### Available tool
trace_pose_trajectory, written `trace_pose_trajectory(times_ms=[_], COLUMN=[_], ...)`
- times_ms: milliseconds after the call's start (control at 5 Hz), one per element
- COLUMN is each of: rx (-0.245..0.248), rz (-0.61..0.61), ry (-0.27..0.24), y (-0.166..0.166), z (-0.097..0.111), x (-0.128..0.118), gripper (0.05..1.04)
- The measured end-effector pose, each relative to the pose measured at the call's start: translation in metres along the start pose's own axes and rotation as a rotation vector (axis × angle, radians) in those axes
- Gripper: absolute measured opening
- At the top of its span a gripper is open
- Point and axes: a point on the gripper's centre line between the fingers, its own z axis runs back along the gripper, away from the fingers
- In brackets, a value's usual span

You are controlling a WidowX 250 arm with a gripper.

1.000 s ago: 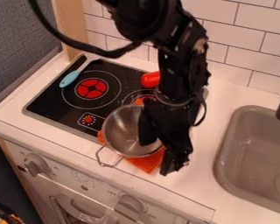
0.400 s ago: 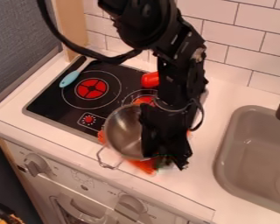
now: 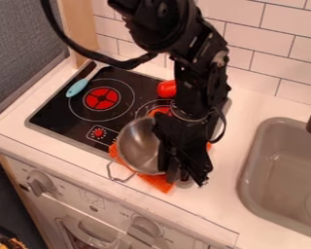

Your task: Take the silver pot to the top of the left burner

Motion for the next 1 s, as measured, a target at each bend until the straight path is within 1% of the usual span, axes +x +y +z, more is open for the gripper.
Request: trace_pose_trajectory(times_ms=[200,400,600,800,1000], rx=[-0.009,-0.005,0.006,0.004,0.013], rz=[-0.015,-0.007,0.097,0.217,0.325], ry=[-0.063,-0.179,-0.242,-0.253,-0.201], y=[-0.002,0.005,0.035,0.072,0.109], z=[0.021,0.062,0.087,0.093,0.077], x=[0.003,0.010,0.013,0.024,0.035], gripper=[0.087,0.067,0.065,0.065,0.065])
